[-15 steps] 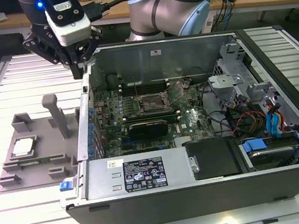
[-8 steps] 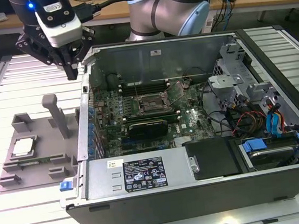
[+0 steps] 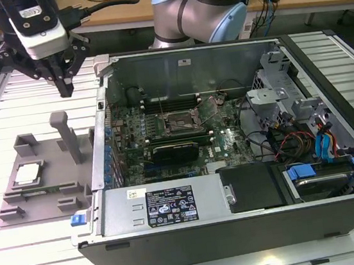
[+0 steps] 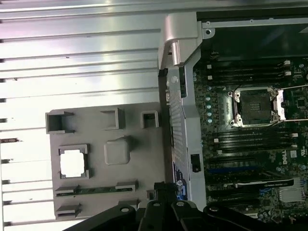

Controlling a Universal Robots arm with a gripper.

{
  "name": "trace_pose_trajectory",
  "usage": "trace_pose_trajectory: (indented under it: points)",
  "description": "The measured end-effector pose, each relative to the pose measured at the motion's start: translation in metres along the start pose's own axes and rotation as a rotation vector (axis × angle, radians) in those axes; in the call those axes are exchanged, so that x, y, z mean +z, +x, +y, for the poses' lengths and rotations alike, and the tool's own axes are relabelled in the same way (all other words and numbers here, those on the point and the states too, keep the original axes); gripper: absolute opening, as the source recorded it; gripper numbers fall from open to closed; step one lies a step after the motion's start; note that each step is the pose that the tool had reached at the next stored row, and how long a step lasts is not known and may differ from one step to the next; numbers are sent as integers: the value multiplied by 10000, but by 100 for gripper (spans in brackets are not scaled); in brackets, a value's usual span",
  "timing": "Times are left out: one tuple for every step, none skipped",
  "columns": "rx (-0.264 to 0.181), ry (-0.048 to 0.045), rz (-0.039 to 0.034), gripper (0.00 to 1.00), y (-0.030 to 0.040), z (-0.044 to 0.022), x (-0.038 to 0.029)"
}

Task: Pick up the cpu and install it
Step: 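Reach for the cpu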

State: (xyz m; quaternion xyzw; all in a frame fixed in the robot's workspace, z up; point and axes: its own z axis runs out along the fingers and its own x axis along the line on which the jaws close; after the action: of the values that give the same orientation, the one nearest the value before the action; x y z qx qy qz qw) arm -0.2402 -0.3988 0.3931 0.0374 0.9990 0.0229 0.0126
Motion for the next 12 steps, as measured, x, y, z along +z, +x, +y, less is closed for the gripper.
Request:
trace_pose_trajectory:
  points:
    - [-1,0,0,11,23,-2,0]
    - [-1,0,0,11,44,-4,-1]
    - [-1,0,0,11,60,-5,-2]
    - [-1,0,0,11,80,-6,-2]
    - [-1,0,0,11,102,-8,-3]
    - [0,0,0,11,117,-9,-3]
    - [0,0,0,11,133,-10,-4]
    - [0,0,0,11,148,-11,-4]
    - [0,0,0,11,171,-13,-4]
    - [0,0,0,11,188,-14,-5]
    - [0,0,0,11,214,-16,-6]
    - [-1,-1,0,11,234,-18,-6]
